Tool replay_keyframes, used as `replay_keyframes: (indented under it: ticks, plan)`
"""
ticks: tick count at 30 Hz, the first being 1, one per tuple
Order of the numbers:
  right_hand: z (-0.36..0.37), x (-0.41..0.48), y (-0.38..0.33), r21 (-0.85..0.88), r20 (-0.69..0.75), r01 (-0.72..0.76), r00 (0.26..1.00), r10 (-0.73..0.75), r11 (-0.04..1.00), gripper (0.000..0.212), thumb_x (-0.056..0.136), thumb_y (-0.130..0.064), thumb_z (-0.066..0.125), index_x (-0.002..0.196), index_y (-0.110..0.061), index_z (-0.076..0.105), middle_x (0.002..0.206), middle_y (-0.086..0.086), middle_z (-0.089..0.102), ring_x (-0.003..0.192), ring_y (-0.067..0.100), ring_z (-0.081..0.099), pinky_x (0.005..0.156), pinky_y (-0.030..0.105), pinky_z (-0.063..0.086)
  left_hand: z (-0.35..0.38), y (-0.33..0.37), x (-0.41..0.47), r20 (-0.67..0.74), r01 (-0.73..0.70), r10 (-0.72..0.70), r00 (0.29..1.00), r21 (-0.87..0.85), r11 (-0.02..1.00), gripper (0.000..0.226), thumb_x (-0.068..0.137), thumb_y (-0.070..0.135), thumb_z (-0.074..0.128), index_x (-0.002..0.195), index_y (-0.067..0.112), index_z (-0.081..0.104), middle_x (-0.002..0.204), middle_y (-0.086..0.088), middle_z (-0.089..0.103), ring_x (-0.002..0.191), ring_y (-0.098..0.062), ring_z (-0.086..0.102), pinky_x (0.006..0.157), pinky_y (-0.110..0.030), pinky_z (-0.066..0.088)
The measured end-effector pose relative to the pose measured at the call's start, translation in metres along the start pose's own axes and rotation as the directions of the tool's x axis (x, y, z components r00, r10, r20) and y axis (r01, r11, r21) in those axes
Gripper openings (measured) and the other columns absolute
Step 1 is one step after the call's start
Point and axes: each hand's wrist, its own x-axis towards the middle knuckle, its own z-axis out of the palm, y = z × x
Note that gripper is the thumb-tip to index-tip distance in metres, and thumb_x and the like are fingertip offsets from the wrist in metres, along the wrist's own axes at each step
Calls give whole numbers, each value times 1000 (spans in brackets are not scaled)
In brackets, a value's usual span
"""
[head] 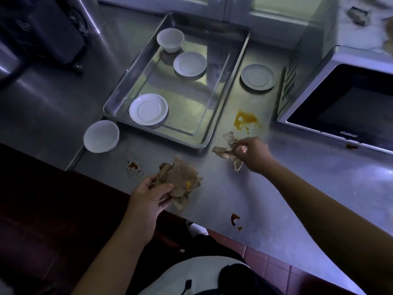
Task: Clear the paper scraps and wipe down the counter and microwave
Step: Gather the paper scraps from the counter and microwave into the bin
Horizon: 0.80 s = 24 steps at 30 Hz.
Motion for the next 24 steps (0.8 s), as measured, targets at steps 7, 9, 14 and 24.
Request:
replay_keyframes:
  ticks: [7,9,14,24]
  plan:
    - [34,41,-32,-466,144,80,990,-14,881,14,97,-29,57,101,-28,71,125,2,62,125,28,41,98,42,27,3,8,23,65,46,-48,997,35,998,22,88,-2,62,108,9,63,97,-11,77,90,-22,75,64,-24,58]
    - [40,40,-30,-468,82,64,996,-28,881,11,96,-30,59,101,-26,68,113,3,66,116,27,44,94,42,27,4,13,31,92,43,-49,995,65,997,22,89,-1,62,109,8,63,96,-11,77,88,-21,75,64,-24,59]
    - [43,23,-38,-356,27,-12,999,23,934,19,96,-30,60,115,-26,61,110,2,69,111,23,47,93,36,30,9,29,62,142,37,-61,988,165,986,20,86,2,66,102,14,67,89,-7,76,79,-17,73,63,-25,55]
    - [8,-74,-135,913,-13,-121,946,324,391,11,82,-7,70,90,1,70,85,8,73,79,15,68,76,25,53,14,70,118,397,52,-202,895,357,933,25,80,-4,71,99,13,68,90,-7,76,79,-22,72,72,-34,59]
